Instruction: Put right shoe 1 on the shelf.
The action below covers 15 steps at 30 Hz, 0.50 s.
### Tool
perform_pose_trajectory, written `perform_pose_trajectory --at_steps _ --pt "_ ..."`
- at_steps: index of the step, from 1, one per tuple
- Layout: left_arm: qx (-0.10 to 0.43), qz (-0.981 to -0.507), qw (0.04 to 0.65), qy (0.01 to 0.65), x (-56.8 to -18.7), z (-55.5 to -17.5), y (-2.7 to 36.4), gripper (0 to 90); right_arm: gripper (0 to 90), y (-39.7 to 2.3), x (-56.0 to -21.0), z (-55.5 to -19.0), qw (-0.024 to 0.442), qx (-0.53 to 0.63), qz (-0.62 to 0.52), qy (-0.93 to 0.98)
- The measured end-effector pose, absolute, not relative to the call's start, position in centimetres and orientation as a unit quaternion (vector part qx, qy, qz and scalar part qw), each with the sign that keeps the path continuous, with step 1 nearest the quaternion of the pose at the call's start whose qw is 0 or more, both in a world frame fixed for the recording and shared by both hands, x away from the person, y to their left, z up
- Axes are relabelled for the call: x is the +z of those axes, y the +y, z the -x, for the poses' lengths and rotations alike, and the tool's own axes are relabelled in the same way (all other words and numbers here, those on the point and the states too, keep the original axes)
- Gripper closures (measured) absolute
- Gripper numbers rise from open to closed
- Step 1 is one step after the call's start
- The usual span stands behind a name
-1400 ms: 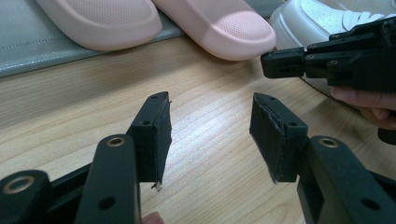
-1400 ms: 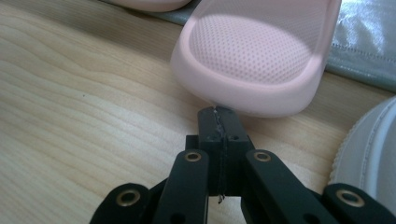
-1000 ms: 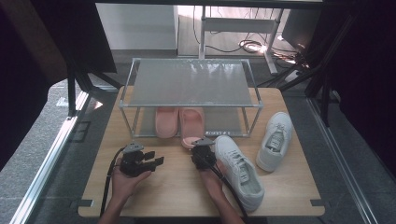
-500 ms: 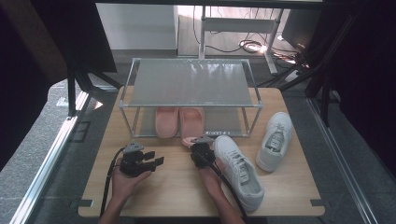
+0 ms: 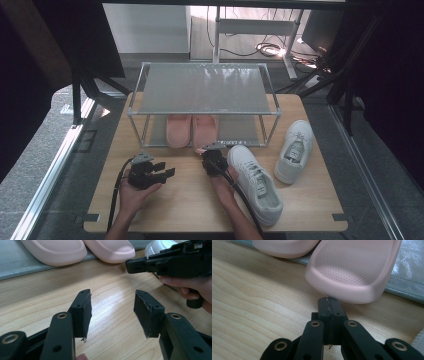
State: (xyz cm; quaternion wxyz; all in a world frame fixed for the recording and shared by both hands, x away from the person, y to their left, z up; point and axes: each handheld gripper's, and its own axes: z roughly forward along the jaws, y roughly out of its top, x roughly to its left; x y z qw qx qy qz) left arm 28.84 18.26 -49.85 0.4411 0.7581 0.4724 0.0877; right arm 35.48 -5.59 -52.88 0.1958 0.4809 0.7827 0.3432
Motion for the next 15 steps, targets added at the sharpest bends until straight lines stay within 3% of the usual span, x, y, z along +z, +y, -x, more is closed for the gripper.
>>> perform_pose_trajectory --at_steps 15 --pt "0.085 -0.759 0.439 0.473 -50.0 -28.9 18.2 48.9 89.7 -5.0 -53.1 -36.6 0.194 0.339 -0.480 0.785"
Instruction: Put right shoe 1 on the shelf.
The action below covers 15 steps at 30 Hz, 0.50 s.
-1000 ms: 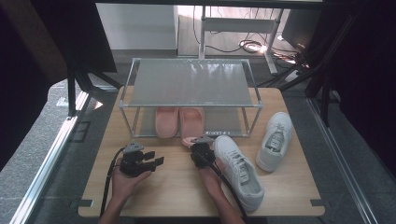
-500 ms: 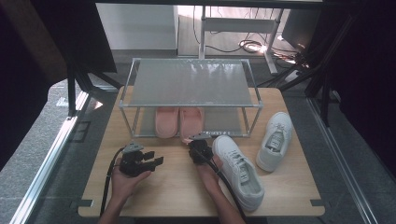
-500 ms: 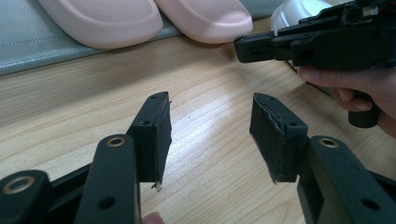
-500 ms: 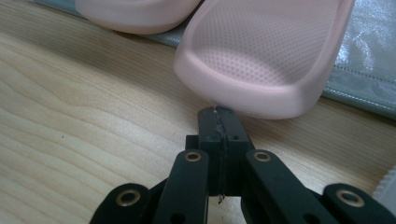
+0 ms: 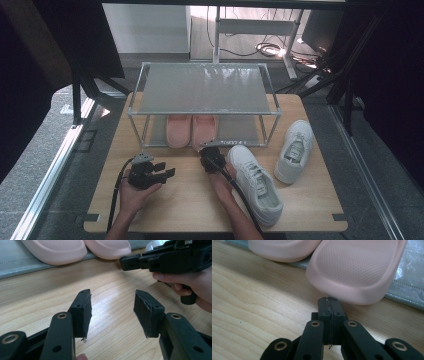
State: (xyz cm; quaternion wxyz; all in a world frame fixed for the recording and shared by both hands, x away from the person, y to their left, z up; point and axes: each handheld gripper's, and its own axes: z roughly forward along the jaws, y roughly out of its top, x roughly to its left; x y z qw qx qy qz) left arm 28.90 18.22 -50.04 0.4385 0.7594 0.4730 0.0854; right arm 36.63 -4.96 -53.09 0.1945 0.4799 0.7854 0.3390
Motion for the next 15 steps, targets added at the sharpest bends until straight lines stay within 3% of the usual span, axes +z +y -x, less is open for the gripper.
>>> perform_pose_trajectory --at_steps 15 --pt "0.084 -0.760 0.438 0.473 -50.1 -28.9 18.2 48.9 89.6 -4.5 -53.2 -38.0 0.192 0.340 -0.483 0.784"
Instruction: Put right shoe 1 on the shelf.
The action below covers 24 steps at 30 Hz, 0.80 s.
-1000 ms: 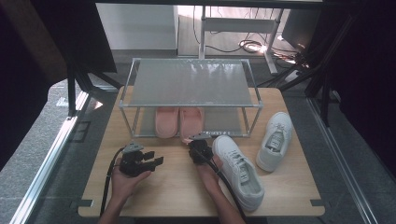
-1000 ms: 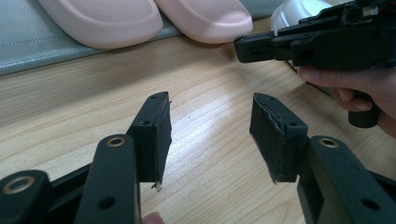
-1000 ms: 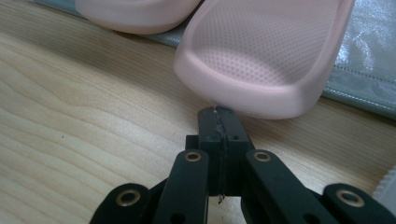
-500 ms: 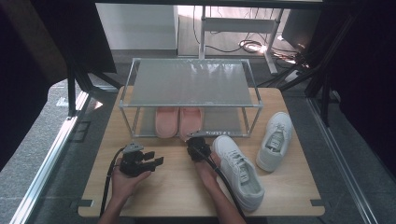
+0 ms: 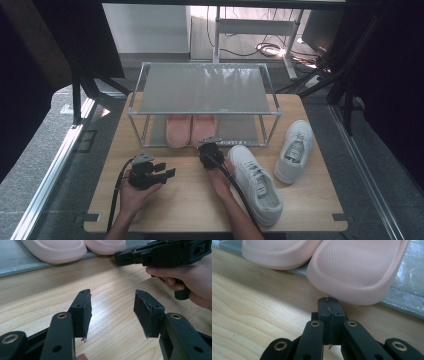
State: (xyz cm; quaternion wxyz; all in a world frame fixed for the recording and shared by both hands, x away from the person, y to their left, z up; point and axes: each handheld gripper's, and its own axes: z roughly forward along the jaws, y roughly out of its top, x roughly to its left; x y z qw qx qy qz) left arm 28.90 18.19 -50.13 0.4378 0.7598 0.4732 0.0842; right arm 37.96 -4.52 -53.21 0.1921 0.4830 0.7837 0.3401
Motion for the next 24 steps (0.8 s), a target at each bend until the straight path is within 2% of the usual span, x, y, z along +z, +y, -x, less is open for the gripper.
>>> perform_pose_trajectory --at_steps 24 --pt "0.084 -0.760 0.436 0.474 -50.26 -28.94 18.21 48.9 89.5 -4.29 -53.68 -38.66 0.191 0.338 -0.488 0.782"
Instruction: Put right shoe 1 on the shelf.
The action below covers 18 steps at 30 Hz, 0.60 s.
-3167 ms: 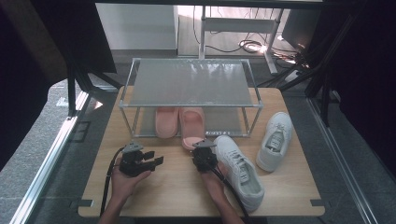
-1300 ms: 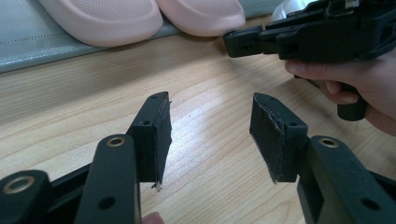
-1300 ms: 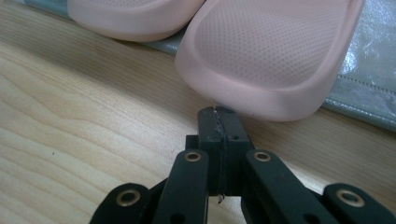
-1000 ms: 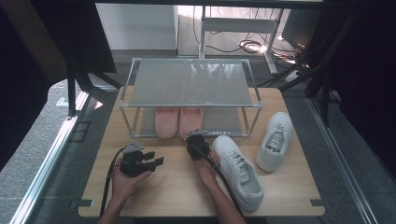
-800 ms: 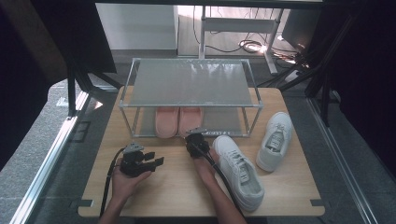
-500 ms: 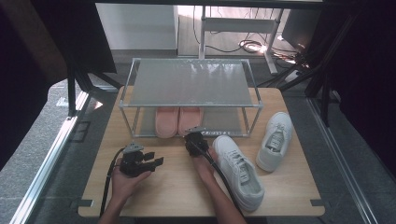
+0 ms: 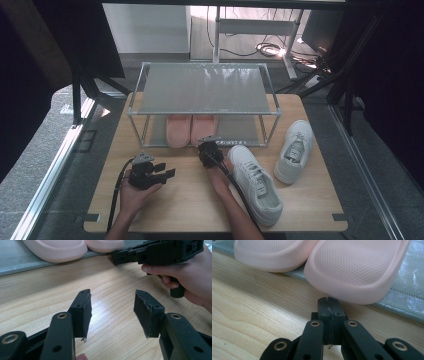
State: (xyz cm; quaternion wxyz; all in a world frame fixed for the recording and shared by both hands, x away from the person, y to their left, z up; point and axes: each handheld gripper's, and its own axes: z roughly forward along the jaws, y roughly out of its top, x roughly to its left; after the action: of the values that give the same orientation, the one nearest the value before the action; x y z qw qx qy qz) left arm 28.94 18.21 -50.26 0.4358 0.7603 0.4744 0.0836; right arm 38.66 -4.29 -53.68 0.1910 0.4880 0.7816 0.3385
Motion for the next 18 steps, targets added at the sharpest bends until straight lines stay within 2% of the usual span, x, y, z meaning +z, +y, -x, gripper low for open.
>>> perform_pose_trajectory --at_steps 18 --pt "0.085 -0.759 0.438 0.474 -50.1 -28.9 18.3 48.9 88.5 -4.2 -53.7 -37.5 0.189 0.341 -0.478 0.787"
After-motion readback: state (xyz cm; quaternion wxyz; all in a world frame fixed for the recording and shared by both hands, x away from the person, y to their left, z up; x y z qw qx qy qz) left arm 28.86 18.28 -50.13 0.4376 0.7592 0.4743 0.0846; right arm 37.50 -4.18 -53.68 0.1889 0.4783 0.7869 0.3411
